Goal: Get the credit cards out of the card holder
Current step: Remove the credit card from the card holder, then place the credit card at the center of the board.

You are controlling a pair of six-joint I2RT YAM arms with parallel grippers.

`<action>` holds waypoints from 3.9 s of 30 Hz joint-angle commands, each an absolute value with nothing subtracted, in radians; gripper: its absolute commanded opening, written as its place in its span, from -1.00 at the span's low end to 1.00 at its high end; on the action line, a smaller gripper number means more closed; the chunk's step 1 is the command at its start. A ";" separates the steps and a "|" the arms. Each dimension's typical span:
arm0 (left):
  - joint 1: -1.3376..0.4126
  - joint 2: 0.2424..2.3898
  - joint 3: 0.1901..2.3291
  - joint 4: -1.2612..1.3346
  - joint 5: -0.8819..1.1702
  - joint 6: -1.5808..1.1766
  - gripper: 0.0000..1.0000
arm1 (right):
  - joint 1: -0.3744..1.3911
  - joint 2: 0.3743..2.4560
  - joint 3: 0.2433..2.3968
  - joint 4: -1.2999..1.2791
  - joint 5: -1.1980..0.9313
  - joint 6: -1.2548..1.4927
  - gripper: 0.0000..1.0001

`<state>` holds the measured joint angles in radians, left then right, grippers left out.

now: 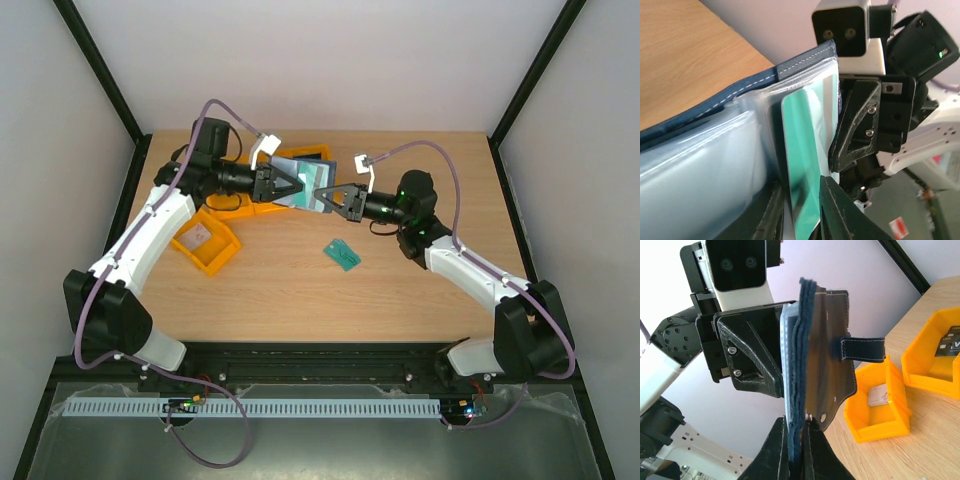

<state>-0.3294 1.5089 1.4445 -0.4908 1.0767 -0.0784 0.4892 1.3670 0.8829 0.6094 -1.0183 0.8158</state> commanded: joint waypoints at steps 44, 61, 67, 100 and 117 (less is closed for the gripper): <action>-0.157 1.457 1.416 -0.619 1.057 0.107 -0.96 | 0.464 1.301 0.894 0.543 -0.950 0.728 -0.97; -0.110 1.438 1.419 -0.709 0.977 0.227 -0.96 | 0.417 1.288 0.875 0.542 -0.934 0.741 -0.97; -0.109 1.430 1.462 -0.797 0.869 0.345 -0.96 | 0.397 1.280 0.867 0.529 -0.935 0.738 -0.97; -0.835 1.694 1.433 -0.559 -0.151 0.902 -0.96 | 0.077 1.174 0.860 0.313 -0.970 0.677 -0.97; -0.922 1.736 0.824 0.592 -0.145 1.735 -0.96 | 0.072 1.131 0.876 0.218 -0.976 0.667 -0.97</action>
